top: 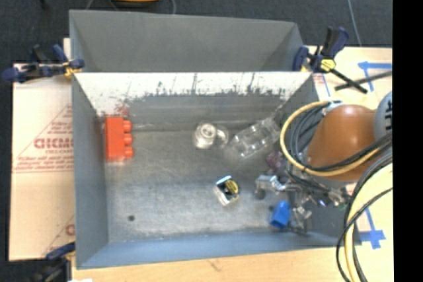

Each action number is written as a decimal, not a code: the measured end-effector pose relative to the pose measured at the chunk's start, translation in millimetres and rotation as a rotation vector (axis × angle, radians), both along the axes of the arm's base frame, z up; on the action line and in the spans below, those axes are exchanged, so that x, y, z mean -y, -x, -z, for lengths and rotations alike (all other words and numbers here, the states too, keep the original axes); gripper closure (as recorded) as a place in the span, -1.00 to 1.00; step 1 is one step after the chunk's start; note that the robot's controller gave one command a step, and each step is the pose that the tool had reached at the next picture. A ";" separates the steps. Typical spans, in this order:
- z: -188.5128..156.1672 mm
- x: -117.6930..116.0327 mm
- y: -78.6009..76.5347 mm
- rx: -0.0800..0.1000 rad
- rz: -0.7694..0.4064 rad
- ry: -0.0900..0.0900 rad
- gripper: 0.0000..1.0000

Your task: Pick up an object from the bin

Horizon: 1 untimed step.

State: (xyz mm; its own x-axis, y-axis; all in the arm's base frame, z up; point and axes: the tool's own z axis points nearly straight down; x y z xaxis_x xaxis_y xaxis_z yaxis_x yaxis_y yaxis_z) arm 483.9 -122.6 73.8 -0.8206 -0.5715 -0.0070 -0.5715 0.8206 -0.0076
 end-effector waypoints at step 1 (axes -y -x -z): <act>-0.9 1.6 -1.8 -0.002 0.000 0.000 -1.00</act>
Offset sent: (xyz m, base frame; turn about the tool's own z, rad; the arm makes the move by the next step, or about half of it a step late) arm 0.0000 0.0000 0.0000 0.0000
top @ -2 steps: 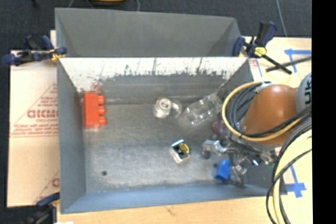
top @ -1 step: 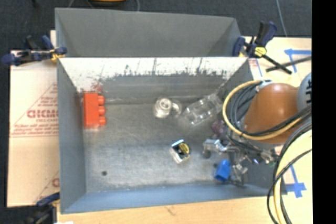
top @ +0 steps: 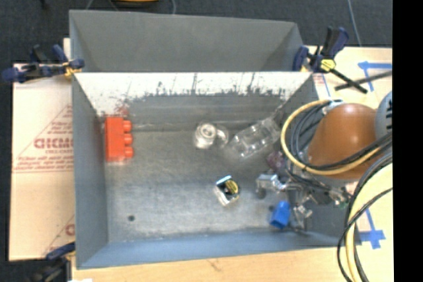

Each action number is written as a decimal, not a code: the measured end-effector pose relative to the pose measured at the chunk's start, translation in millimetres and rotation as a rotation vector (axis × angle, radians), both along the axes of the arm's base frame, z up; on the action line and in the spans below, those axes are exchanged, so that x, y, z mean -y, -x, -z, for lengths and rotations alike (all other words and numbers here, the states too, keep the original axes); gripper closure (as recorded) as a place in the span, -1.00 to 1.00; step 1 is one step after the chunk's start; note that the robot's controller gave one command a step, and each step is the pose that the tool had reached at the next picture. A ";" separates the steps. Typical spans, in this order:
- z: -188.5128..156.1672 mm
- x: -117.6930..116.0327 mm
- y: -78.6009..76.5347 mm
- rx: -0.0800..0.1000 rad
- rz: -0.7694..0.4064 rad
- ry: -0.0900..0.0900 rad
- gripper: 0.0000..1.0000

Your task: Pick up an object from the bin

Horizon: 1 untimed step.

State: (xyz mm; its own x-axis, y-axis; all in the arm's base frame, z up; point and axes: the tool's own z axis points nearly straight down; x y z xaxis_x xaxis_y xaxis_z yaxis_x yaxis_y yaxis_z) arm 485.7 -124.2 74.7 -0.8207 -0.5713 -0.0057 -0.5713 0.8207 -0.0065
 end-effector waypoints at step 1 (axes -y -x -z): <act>-0.7 1.6 -1.6 0.001 0.000 0.000 -1.00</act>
Offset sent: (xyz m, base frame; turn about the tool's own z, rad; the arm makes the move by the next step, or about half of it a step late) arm 0.0000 0.0000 0.0000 0.0000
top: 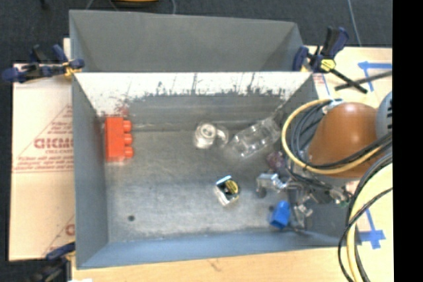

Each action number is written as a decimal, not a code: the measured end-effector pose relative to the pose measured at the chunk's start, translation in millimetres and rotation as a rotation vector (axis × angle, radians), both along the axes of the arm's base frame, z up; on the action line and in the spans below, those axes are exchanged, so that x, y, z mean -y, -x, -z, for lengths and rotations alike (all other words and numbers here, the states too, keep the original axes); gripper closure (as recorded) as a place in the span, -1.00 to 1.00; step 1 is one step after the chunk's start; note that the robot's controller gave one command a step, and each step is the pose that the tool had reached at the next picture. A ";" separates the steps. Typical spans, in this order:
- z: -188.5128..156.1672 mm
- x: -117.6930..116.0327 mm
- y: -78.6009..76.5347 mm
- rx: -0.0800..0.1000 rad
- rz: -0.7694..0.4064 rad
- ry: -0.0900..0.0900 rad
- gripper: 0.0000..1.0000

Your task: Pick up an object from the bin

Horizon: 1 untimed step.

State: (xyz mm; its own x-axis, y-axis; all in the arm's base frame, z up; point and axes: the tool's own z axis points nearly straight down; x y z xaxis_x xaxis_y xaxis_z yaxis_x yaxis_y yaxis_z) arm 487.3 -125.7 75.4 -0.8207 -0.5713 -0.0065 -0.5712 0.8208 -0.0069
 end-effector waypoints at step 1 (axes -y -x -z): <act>-0.5 -0.2 -0.2 0.001 -0.002 0.000 1.00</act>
Offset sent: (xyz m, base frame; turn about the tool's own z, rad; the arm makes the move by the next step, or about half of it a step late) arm 0.0000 0.0000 0.0000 0.0000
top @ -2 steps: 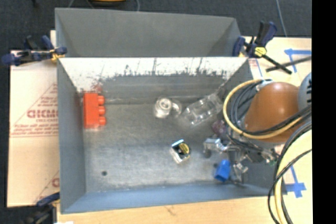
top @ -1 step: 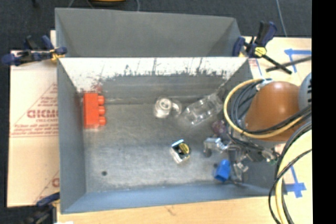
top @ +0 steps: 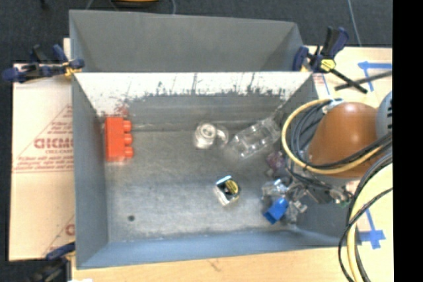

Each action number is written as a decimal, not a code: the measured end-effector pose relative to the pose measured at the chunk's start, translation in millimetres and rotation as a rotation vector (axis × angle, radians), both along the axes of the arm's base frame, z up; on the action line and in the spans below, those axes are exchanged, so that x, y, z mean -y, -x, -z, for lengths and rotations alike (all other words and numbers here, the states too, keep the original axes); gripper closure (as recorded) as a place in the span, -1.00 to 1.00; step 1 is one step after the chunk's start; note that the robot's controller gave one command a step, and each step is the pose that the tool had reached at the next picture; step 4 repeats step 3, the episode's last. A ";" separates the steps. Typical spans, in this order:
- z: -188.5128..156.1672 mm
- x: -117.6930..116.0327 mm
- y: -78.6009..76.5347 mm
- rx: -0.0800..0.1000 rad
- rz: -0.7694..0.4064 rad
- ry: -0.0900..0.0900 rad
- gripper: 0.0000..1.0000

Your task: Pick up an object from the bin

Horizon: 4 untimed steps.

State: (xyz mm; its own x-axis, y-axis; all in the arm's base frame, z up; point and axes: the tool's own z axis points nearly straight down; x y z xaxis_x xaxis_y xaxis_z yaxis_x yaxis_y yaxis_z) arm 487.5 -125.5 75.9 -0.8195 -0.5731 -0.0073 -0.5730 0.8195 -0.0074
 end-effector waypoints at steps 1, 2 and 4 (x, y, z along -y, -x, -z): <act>-3.9 1.3 -1.8 0.001 0.001 0.000 1.00; -61.0 2.4 -4.2 -0.001 0.004 0.000 1.00; -86.2 3.1 -5.9 -0.003 0.009 -0.001 1.00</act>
Offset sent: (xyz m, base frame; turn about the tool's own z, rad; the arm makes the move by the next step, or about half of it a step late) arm 0.0001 0.0000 0.0033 0.0000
